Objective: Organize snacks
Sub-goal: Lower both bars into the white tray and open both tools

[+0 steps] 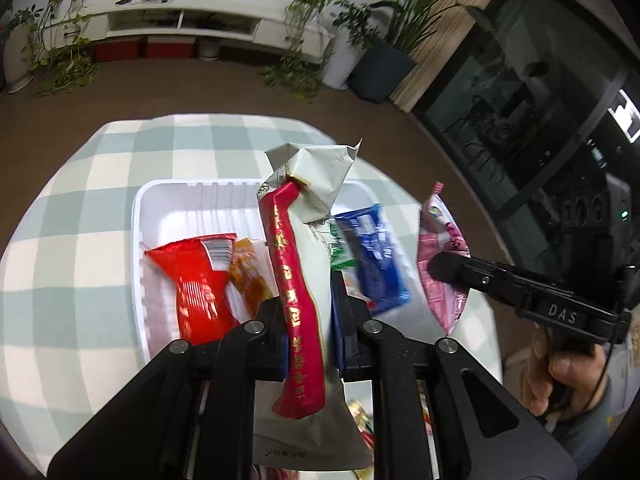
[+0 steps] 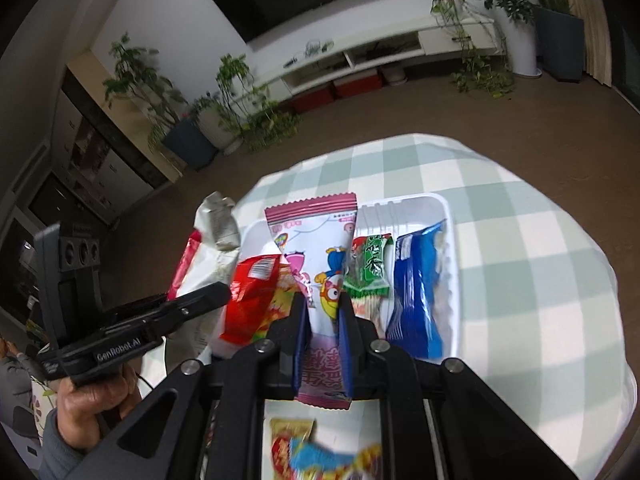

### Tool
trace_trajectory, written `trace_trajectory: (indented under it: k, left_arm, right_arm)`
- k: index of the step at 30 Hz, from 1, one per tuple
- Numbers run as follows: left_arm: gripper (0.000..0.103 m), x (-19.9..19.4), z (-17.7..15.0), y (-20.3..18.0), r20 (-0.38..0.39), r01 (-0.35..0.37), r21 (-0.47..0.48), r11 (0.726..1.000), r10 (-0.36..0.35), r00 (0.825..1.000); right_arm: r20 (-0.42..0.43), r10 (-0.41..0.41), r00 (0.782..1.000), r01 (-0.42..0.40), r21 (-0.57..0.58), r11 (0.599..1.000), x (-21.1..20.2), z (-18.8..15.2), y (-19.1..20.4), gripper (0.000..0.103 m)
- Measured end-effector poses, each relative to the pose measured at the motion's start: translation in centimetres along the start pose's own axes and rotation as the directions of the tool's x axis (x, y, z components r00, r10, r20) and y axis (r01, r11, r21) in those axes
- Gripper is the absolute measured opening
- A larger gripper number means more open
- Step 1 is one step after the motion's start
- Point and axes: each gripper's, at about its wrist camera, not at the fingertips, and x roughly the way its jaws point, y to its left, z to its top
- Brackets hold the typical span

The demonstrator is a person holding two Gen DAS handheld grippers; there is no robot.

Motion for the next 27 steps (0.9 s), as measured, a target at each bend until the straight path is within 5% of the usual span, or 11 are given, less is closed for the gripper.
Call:
trace_trajectory:
  k: [15,21,22,27]
  left_arm:
    - [0.015,8.7,-0.9,2.5,-0.057,-0.091,-0.014,0.996,0.090,0.994]
    - [0.020,9.1,-0.8,2.4,-0.053,-0.101,-0.016,0.995,0.100,0.994]
    - [0.024,9.0,-0.8,2.5,-0.054,-0.099,-0.015,0.995,0.098,0.994]
    - [0.063,7.2,-1.0,2.0,-0.032,-0.096,-0.008,0.995,0.095,0.995]
  right_arm:
    - [-0.115,-0.109,0.987,0.103,-0.053,0.993,9.2,0.3,-0.8,0.017]
    - [-0.135,-0.119,0.984,0.112,-0.059,0.992,9.9,-0.3,-0.9,0.028]
    - [-0.136,-0.120,0.983,0.113,-0.060,0.992,9.9,-0.3,-0.9,0.036]
    - [-0.106,-0.132,0.986,0.129,-0.040,0.991,8.4,-0.1,-1.2,0.042]
